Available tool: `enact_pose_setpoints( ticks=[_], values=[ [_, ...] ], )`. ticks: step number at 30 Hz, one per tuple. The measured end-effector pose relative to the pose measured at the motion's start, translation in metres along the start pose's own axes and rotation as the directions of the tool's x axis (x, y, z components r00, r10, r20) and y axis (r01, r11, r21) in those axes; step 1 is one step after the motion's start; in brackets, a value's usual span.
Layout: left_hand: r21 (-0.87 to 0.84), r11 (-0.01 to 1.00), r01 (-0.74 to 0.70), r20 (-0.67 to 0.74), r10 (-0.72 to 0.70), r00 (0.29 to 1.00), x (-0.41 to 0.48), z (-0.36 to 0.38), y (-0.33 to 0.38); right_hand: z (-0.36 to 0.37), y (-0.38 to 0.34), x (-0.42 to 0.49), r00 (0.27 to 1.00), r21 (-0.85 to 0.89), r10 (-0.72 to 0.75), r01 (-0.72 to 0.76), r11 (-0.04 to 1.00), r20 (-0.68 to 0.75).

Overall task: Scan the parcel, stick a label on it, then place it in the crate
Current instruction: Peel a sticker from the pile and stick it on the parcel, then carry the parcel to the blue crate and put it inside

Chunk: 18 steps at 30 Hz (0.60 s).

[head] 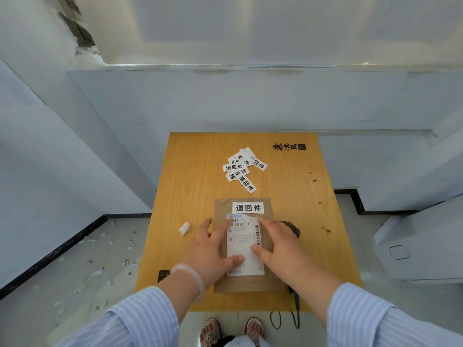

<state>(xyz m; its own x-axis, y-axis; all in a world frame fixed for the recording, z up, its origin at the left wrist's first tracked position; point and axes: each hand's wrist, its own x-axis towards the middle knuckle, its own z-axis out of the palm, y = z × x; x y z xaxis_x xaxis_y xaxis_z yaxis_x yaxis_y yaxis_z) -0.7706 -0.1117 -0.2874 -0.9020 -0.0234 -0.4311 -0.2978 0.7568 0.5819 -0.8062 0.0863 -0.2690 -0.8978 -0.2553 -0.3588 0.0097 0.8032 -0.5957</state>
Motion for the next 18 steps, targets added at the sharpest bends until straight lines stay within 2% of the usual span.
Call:
enact_pose_setpoints(
  ticks=[2,5,11,18],
  values=[
    [-0.007,1.000,0.023,0.075,-0.022,0.997,-0.004,0.006,0.002,0.005,0.001,-0.002,0.999,-0.021,0.006,-0.005,1.000,0.054],
    [-0.072,0.997,0.022,0.041,-0.019,0.999,-0.006,0.005,0.008,0.005,0.001,-0.004,0.998,-0.008,-0.017,0.017,1.000,0.053],
    [-0.165,0.981,-0.104,-0.163,0.077,0.984,-0.019,-0.023,0.024,-0.019,-0.015,-0.011,0.985,0.025,-0.150,0.153,0.988,-0.083],
    [-0.129,0.978,-0.165,-0.390,0.103,0.915,-0.046,-0.068,0.046,-0.050,-0.055,-0.012,0.921,0.129,-0.354,0.376,0.918,-0.165]
  ],
)
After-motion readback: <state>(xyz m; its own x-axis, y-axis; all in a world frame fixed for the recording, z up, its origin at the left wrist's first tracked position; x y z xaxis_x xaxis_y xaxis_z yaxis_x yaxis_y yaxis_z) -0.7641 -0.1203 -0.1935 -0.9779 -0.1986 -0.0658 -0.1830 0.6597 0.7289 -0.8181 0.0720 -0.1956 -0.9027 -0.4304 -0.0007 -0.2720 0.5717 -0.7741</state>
